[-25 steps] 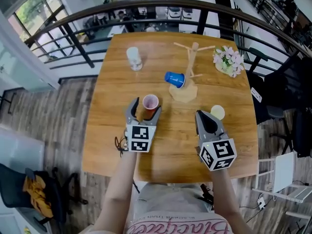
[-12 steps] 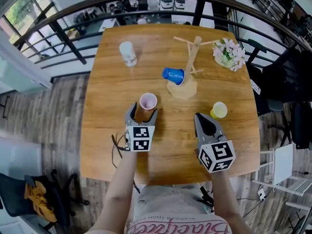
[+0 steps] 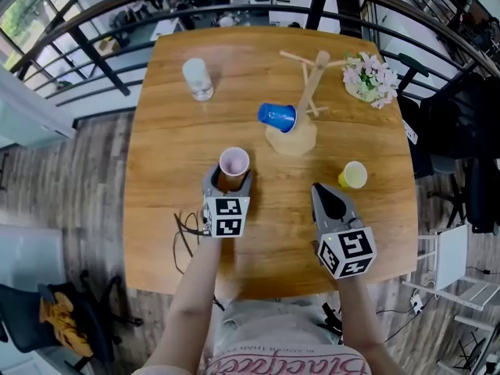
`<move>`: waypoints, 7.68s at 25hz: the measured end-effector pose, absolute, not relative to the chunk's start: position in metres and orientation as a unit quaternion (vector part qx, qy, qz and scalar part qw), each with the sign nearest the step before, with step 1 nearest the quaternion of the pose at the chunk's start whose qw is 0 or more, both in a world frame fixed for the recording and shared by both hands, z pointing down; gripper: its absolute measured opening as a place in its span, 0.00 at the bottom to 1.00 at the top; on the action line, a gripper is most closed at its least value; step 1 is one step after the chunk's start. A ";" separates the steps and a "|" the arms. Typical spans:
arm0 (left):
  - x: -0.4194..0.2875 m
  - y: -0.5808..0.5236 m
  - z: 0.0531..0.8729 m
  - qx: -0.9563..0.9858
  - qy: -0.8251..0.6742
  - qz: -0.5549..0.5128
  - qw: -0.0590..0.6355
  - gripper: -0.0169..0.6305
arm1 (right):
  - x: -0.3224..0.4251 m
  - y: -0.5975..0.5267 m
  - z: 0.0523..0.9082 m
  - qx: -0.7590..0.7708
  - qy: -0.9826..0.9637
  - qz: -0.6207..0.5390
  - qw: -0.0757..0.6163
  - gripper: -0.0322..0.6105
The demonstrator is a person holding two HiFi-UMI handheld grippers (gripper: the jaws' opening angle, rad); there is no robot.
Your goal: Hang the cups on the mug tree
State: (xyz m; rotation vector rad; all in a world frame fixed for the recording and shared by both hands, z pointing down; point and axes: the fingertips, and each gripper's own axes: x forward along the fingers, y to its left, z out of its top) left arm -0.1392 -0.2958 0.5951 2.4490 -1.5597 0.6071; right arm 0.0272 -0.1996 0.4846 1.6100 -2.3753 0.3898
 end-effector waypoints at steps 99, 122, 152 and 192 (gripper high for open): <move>-0.009 -0.403 0.341 0.411 -0.272 0.603 -0.627 0.49 | 0.093 -0.228 0.378 0.551 -0.829 0.088 -0.025 0.05; -0.009 -0.384 0.323 0.520 -0.377 0.500 -0.580 0.80 | 0.100 -0.215 0.374 0.554 -0.827 0.090 -0.034 0.05; -0.082 -0.282 0.339 0.782 -0.567 0.177 -0.186 0.65 | 0.091 -0.198 0.356 0.557 -0.830 0.016 0.016 0.05; -0.114 -0.232 0.371 0.810 -0.586 -0.013 -0.025 0.05 | 0.160 -0.206 0.508 0.636 -0.760 0.088 0.104 0.87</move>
